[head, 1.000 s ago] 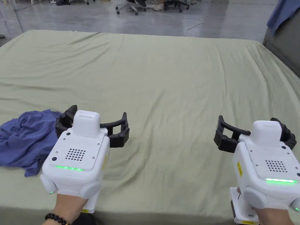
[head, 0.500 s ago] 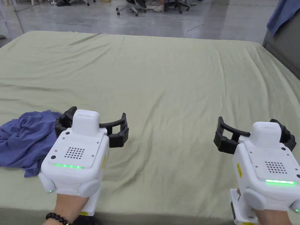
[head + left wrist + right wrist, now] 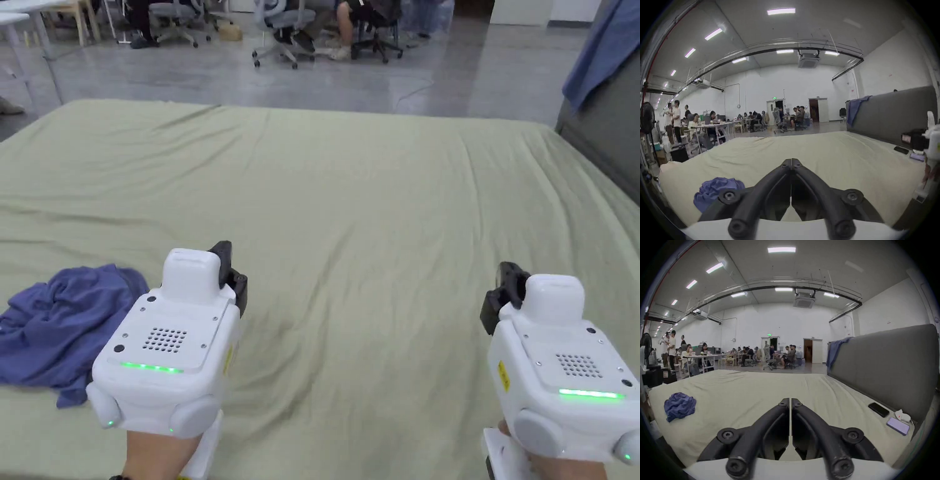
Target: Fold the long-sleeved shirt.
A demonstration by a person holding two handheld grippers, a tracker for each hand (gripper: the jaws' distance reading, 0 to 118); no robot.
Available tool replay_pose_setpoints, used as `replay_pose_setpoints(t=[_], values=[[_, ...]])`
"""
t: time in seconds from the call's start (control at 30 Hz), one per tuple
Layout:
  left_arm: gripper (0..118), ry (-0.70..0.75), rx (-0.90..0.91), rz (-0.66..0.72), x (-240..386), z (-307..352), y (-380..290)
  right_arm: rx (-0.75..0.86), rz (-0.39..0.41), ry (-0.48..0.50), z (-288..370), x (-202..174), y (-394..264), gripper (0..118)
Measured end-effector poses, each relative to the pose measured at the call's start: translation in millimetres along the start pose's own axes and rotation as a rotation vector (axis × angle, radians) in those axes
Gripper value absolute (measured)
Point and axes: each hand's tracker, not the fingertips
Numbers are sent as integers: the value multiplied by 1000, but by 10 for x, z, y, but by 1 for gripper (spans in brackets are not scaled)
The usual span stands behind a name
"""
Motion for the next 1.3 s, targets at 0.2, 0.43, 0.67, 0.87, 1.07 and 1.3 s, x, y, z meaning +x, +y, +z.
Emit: replay_pose_setpoints(t=[0.2,0.43,0.67,0.87,1.07,1.3], values=[[0,177,46,-22,-860,330,215,91,36,186,-126,-922,350,0],[0,419,-7,27,-1850,1076,22,106,-35,417,-48,-2348,419,0],[0,504,-37,43,-2187,1281,-45,81,-33,508,29,-2870,503,0],[57,380,-179,83,-2286,761,-57,71,-25,530,-8,-2941,511,0],[118,209,-603,302,-2714,-360,-447,44,4,540,-108,-2901,397,0],[115,294,-798,269,-2984,-1318,-1040,-24,53,540,-318,-2894,191,0]])
